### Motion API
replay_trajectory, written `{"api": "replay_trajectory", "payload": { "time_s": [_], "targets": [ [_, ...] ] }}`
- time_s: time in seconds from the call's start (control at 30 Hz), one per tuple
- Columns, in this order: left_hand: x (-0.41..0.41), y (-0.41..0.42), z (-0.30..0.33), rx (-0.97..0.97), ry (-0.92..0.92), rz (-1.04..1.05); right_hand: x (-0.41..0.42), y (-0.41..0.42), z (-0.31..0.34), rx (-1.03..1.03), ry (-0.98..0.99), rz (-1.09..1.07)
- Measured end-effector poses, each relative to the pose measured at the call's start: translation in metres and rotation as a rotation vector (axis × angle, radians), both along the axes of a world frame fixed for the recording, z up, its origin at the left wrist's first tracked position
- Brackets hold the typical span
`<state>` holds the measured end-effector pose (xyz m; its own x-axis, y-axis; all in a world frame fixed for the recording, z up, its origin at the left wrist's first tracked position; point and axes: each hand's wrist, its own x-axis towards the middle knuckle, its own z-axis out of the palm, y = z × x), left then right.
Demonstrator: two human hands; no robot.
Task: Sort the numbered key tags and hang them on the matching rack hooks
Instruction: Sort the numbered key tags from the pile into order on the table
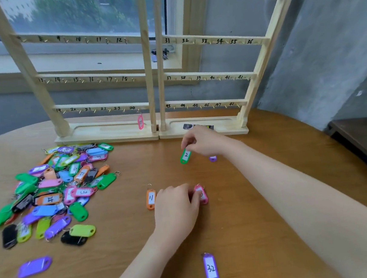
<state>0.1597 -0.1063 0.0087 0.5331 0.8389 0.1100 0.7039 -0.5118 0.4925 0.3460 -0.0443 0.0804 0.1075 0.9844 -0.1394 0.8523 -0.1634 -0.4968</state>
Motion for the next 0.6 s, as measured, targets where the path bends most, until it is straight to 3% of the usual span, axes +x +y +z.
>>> {"api": "replay_trajectory", "payload": {
  "time_s": [0.13,0.37,0.6],
  "targets": [
    [-0.019,-0.001,0.009,-0.102,-0.185,-0.099,-0.013,0.023,-0.006,-0.043,-0.003,0.076],
    [-0.101,0.007,0.030,0.004,-0.354,0.060,-0.022,0.033,-0.020,-0.043,-0.009,0.099],
    [-0.201,0.023,0.014,0.050,-0.306,0.291,-0.032,0.032,-0.026,0.046,-0.040,0.056]
  ]
}}
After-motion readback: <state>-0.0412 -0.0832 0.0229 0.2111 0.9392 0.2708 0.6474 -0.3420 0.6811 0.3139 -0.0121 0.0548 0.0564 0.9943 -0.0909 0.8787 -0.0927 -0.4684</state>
